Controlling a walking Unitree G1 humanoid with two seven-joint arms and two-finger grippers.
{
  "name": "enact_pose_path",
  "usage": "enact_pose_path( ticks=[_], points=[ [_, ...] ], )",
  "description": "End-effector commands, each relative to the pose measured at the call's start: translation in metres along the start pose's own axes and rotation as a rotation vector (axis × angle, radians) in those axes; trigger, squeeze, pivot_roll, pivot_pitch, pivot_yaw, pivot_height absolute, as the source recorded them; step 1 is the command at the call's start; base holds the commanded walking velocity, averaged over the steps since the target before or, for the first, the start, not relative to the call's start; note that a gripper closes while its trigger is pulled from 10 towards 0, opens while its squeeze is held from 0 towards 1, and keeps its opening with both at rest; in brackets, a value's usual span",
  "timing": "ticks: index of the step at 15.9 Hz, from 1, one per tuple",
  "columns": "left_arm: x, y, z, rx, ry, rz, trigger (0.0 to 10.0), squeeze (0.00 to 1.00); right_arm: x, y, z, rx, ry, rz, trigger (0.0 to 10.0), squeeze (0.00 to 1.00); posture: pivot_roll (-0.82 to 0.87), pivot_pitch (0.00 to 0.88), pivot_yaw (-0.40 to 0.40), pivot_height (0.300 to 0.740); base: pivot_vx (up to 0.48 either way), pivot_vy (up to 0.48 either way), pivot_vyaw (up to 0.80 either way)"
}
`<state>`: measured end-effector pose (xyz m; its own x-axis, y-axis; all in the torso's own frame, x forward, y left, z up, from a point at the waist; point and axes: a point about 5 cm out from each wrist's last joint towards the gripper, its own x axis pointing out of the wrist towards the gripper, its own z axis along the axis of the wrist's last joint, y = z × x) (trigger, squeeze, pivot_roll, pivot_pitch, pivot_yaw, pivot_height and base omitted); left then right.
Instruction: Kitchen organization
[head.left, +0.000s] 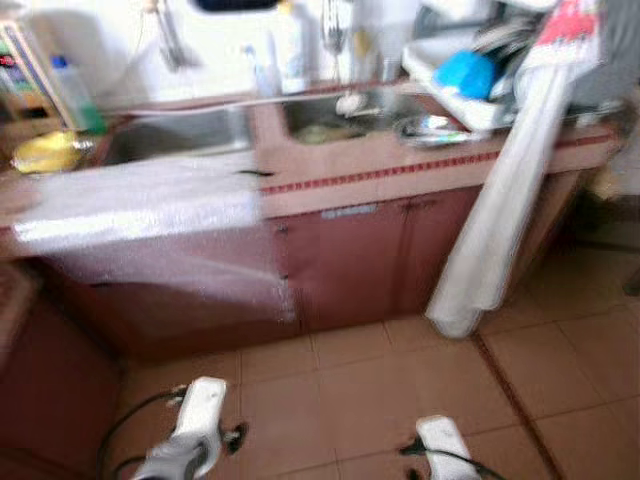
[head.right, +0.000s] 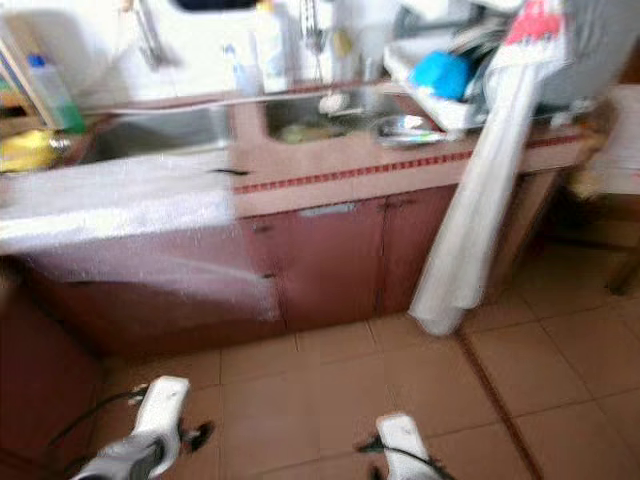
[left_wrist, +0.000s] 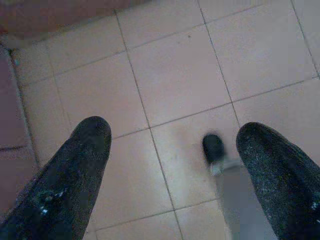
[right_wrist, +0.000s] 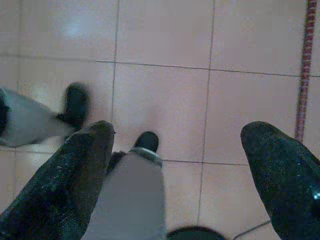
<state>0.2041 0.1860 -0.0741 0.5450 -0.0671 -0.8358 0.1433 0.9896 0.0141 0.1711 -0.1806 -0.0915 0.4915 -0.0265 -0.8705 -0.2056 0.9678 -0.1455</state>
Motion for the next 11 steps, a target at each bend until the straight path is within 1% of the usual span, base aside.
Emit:
enact_pose_path(
  ticks=[1, 10, 11],
  points=[
    [-0.0017, 0.0105, 0.0007, 0.011, 0.008, 0.026, 10.0, 0.0, 0.0008, 0.0082, 0.0049, -0.004, -0.014, 0.021, 10.0, 0.0, 0.0, 0.0, 0.089, 0.74, 0.0, 0.352, 0.0],
    [-0.0021, 0.0127, 0.0018, 0.03, 0.007, 0.027, 10.0, 0.0, 0.0012, 0.014, 0.0073, -0.022, -0.017, 0.027, 10.0, 0.0, 0.0, 0.0, 0.097, 0.74, 0.0, 0.349, 0.0],
    [-0.002, 0.0124, 0.0025, 0.034, 0.002, 0.024, 10.0, 0.0, 0.0012, 0.0137, 0.0076, -0.024, -0.019, 0.027, 10.0, 0.0, 0.0, 0.0, 0.094, 0.74, 0.0, 0.0, 0.0]
  ],
)
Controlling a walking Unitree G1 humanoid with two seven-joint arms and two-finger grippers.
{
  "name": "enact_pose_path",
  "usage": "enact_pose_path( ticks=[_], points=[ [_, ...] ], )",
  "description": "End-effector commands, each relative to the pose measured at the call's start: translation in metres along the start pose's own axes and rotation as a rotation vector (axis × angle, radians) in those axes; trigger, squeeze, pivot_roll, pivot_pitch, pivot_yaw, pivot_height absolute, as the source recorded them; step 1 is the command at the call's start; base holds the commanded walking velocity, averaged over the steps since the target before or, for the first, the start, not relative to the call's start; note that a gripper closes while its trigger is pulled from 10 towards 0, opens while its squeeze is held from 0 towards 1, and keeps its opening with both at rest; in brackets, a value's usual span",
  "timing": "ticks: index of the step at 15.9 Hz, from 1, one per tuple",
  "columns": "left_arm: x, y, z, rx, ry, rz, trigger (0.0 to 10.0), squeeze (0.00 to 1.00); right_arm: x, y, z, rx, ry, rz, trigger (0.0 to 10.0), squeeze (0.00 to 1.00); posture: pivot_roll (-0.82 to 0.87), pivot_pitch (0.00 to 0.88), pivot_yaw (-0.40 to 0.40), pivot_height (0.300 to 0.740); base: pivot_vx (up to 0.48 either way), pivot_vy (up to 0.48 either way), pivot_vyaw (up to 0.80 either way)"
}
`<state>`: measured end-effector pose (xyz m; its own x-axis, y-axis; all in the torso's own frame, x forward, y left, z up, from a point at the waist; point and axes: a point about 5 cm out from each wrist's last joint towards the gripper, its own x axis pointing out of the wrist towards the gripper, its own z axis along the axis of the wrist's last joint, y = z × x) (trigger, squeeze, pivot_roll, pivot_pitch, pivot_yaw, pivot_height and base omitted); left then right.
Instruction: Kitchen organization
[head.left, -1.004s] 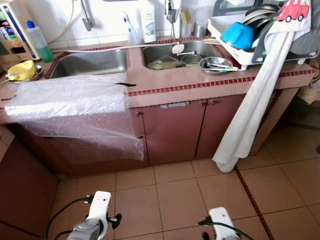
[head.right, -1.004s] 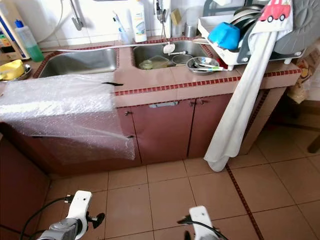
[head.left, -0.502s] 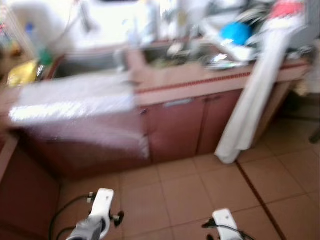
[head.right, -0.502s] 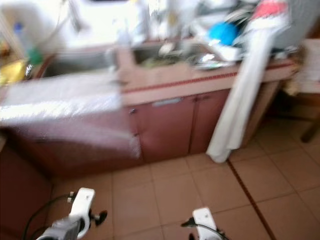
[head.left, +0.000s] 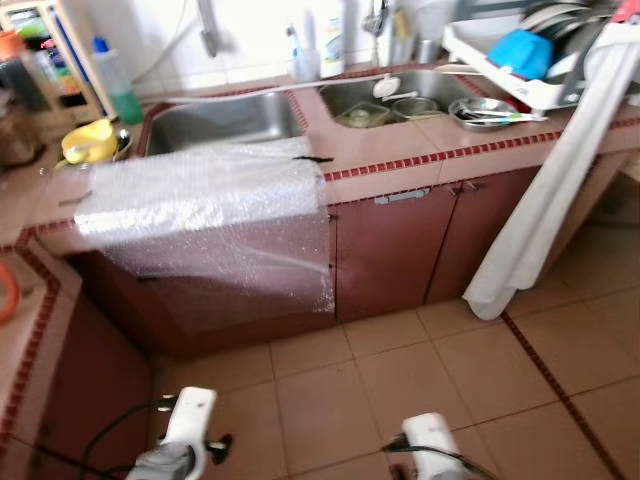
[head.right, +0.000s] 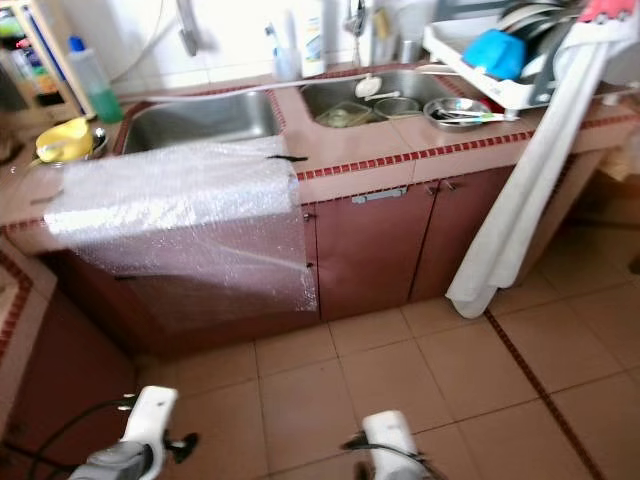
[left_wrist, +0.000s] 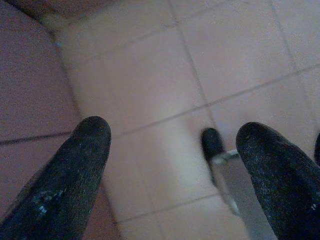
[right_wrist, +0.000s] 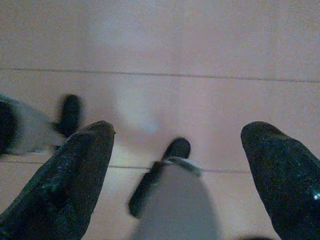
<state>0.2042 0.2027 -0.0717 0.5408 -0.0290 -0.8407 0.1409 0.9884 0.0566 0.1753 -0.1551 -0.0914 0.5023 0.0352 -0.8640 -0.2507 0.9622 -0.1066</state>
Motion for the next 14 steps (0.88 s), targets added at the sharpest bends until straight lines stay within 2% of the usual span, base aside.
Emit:
enact_pose_path(
  ticks=[1, 7, 9, 11, 12, 13, 14],
  points=[
    [0.001, -0.004, 0.004, 0.015, -0.017, -0.015, 10.0, 0.0, -0.001, -0.01, -0.002, -0.005, 0.008, -0.029, 10.0, 0.0, 0.0, 0.0, 0.093, 0.74, 0.0, 0.0, 0.0],
    [0.0, -0.008, 0.024, 0.007, -0.185, -0.023, 10.0, 0.0, 0.0, -0.013, 0.013, 0.03, -0.064, 0.02, 10.0, 0.0, 0.01, 0.0, 0.074, 0.74, 0.0, 0.0, 0.0],
    [-0.003, -0.008, 0.044, 0.001, -0.319, -0.04, 10.0, 0.0, 0.0, -0.017, 0.037, 0.037, -0.172, 0.036, 10.0, 0.0, 0.01, 0.0, 0.063, 0.74, 0.0, 0.0, 0.0],
    [-0.005, -0.006, 0.055, 0.001, -0.391, -0.044, 10.0, 0.0, -0.001, -0.02, 0.051, 0.061, -0.233, 0.045, 10.0, 0.0, 0.01, 0.0, 0.062, 0.74, 0.0, 0.0, 0.0],
    [-0.012, -0.003, 0.077, 0.023, -0.54, -0.024, 10.0, 0.0, -0.008, -0.031, 0.085, 0.082, -0.42, 0.048, 10.0, 0.0, 0.0, 0.0, 0.064, 0.74, 0.0, 0.0, 0.0],
    [-0.019, 0.002, 0.089, 0.019, -0.636, -0.002, 10.0, 0.0, -0.014, -0.037, 0.101, 0.059, -0.518, 0.045, 10.0, 0.0, 0.0, 0.0, 0.064, 0.74, 0.0, 0.0, 0.0],
    [-0.023, 0.004, 0.093, 0.018, -0.674, 0.009, 10.0, 0.0, -0.016, -0.038, 0.105, 0.037, -0.543, 0.042, 10.0, 0.0, 0.0, 0.0, 0.064, 0.74, 0.0, 0.0, 0.0]
  ],
)
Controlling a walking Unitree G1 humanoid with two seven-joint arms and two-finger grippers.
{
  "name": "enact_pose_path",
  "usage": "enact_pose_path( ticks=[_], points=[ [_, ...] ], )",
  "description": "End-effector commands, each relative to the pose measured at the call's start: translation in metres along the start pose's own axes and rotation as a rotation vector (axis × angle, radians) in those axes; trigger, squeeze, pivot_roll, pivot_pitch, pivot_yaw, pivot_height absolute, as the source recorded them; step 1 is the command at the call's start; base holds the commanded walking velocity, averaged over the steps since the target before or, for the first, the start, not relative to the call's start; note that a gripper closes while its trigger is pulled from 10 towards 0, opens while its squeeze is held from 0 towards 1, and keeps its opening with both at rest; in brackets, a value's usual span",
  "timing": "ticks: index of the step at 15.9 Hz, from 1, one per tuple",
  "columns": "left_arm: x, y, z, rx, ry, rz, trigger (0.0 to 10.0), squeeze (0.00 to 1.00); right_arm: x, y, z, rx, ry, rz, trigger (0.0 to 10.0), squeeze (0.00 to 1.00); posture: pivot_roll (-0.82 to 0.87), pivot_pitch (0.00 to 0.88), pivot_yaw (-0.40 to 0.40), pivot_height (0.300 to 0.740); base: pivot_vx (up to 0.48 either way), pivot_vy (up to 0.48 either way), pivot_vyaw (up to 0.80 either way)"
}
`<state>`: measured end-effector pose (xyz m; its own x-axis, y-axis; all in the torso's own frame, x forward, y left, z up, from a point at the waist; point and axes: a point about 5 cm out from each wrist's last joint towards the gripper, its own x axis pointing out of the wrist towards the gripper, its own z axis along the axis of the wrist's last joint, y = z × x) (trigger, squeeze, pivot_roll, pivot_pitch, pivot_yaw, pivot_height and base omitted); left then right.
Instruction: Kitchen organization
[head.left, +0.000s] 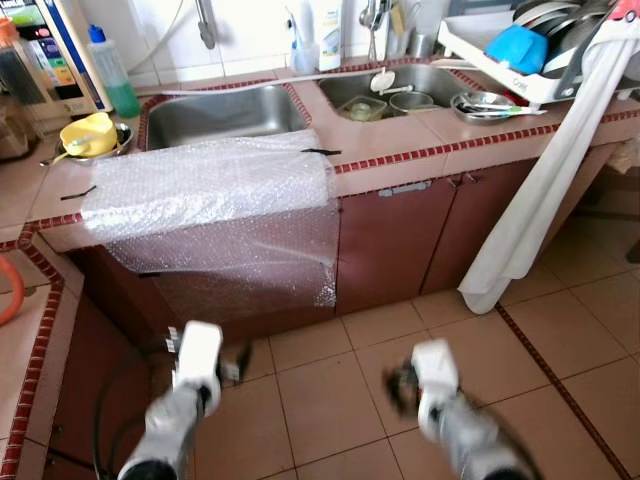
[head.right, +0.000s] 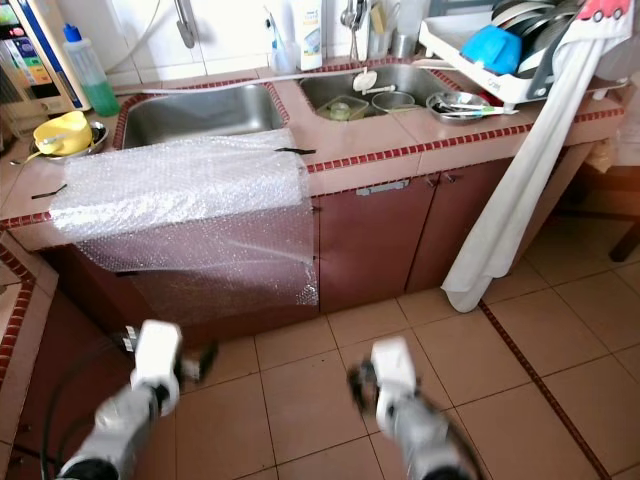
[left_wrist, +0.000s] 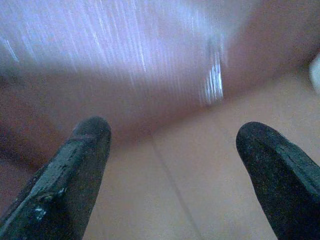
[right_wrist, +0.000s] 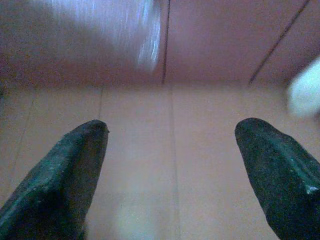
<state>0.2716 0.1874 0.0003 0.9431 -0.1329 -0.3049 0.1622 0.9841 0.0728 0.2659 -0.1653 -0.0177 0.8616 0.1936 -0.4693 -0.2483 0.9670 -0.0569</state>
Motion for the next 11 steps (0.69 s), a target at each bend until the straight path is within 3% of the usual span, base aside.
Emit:
enact_pose_path(
  ticks=[1, 3, 5, 6, 7, 8, 10, 11],
  points=[
    [-0.006, 0.012, 0.022, 0.033, -0.141, 0.044, 10.0, 0.0, -0.003, 0.0, 0.013, -0.005, -0.101, 0.014, 10.0, 0.0, -0.01, 0.0, 0.06, 0.74, 0.0, 0.0, 0.0],
    [-0.027, 0.008, 0.059, 0.088, -0.331, 0.052, 10.0, 0.0, -0.02, 0.0, 0.037, -0.053, -0.253, -0.002, 10.0, 0.0, -0.01, 0.0, 0.056, 0.74, 0.0, 0.0, 0.0],
    [-0.043, 0.009, 0.085, 0.093, -0.442, 0.066, 10.0, 0.0, -0.041, -0.002, 0.056, -0.095, -0.373, -0.075, 10.0, 0.0, -0.01, 0.0, 0.051, 0.74, 0.0, 0.0, 0.0],
    [-0.046, 0.01, 0.087, 0.088, -0.456, 0.071, 10.0, 0.0, -0.044, -0.003, 0.058, -0.088, -0.384, -0.091, 10.0, 0.0, -0.01, 0.0, 0.051, 0.74, 0.0, 0.0, 0.0],
    [-0.056, 0.016, 0.095, 0.056, -0.47, 0.133, 10.0, 0.0, -0.053, -0.004, 0.066, 0.006, -0.415, -0.111, 10.0, 0.0, -0.01, 0.0, 0.054, 0.74, 0.0, 0.0, 0.0],
    [-0.065, 0.017, 0.1, 0.037, -0.471, 0.151, 10.0, 0.0, -0.062, -0.005, 0.074, 0.033, -0.434, -0.151, 10.0, 0.0, -0.01, 0.0, 0.059, 0.74, 0.0, 0.0, 0.0],
    [-0.067, 0.015, 0.098, 0.102, -0.422, 0.178, 10.0, 0.0, -0.068, -0.006, 0.088, -0.036, -0.452, -0.235, 10.0, 0.0, -0.01, 0.0, 0.065, 0.74, 0.0, 0.0, 0.0],
    [-0.065, 0.015, 0.095, 0.091, -0.394, 0.189, 10.0, 0.0, -0.069, -0.005, 0.095, -0.031, -0.462, -0.221, 10.0, 0.0, -0.01, 0.0, 0.069, 0.74, 0.0, 0.0, 0.0]
  ],
)
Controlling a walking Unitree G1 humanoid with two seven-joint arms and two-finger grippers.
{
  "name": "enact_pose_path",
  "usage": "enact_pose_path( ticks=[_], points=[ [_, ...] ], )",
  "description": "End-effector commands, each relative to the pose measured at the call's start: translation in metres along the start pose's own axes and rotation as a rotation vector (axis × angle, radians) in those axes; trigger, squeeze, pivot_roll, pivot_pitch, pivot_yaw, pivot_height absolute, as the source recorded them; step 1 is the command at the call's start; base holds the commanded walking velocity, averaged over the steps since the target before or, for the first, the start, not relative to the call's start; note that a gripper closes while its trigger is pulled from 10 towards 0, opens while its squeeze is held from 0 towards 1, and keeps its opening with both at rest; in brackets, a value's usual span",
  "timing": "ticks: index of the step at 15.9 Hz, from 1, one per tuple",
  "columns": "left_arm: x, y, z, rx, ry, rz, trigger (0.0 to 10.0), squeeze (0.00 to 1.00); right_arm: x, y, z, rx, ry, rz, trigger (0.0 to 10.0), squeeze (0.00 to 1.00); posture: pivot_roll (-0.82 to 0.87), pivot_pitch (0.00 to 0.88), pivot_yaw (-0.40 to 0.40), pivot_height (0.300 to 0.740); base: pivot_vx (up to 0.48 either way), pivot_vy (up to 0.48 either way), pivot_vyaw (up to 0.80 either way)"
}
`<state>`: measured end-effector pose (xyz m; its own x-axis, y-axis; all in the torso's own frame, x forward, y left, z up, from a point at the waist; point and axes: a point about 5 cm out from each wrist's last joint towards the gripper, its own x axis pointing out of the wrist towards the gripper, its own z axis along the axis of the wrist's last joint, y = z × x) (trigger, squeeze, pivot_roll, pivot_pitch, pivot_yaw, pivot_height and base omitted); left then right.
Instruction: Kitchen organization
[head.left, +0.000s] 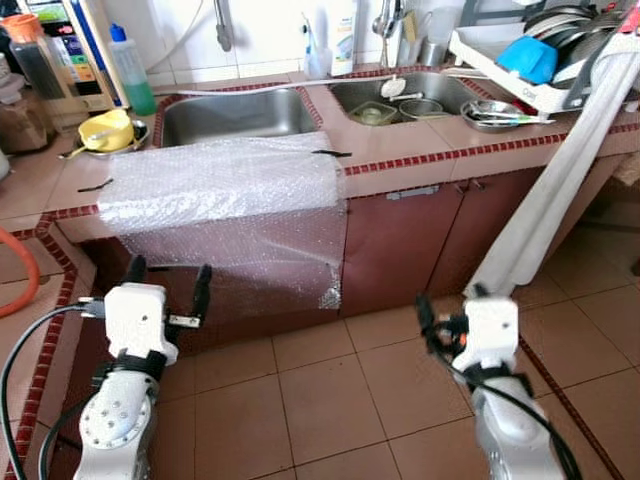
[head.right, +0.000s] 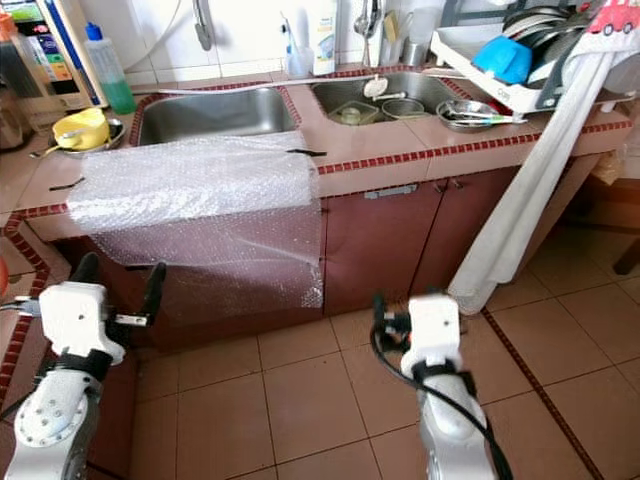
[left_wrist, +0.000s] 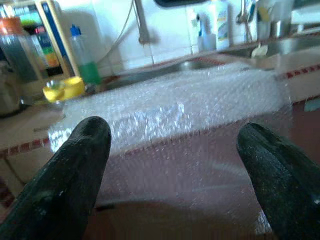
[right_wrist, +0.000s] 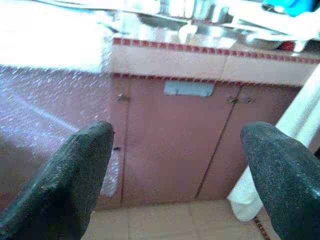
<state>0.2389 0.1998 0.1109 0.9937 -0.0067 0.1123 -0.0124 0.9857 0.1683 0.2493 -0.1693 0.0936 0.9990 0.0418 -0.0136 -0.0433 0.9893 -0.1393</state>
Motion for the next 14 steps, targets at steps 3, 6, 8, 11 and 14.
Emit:
enact_pose_path(
  ticks=[3, 6, 8, 11, 14],
  points=[
    [0.003, -0.005, 0.003, 0.0, 0.022, -0.02, 10.0, 0.0, 0.003, 0.002, 0.011, -0.034, -0.013, 0.025, 10.0, 0.0, -0.01, 0.0, 0.068, 0.74, 0.0, 0.0, 0.53],
    [0.002, -0.008, -0.001, -0.004, 0.065, -0.016, 10.0, 0.0, 0.007, 0.002, 0.016, -0.05, -0.004, 0.017, 10.0, 0.0, 0.0, 0.0, 0.062, 0.74, 0.0, 0.0, 0.8],
    [0.002, -0.008, -0.004, -0.003, 0.08, -0.019, 10.0, 0.0, 0.012, 0.002, 0.022, -0.042, -0.019, 0.019, 10.0, 0.0, 0.0, 0.0, 0.064, 0.74, 0.0, 0.0, 0.8],
    [0.006, -0.011, -0.005, -0.024, 0.083, -0.027, 10.0, 0.0, 0.014, 0.004, 0.023, -0.045, -0.016, 0.027, 10.0, 0.0, 0.0, 0.0, 0.05, 0.74, 0.0, 0.0, 0.8],
    [0.007, -0.015, -0.005, -0.023, 0.08, -0.036, 10.0, 0.0, 0.018, 0.005, 0.026, -0.059, -0.022, 0.033, 10.0, 0.0, -0.01, 0.0, 0.037, 0.74, 0.0, 0.0, 0.8]
  ],
)
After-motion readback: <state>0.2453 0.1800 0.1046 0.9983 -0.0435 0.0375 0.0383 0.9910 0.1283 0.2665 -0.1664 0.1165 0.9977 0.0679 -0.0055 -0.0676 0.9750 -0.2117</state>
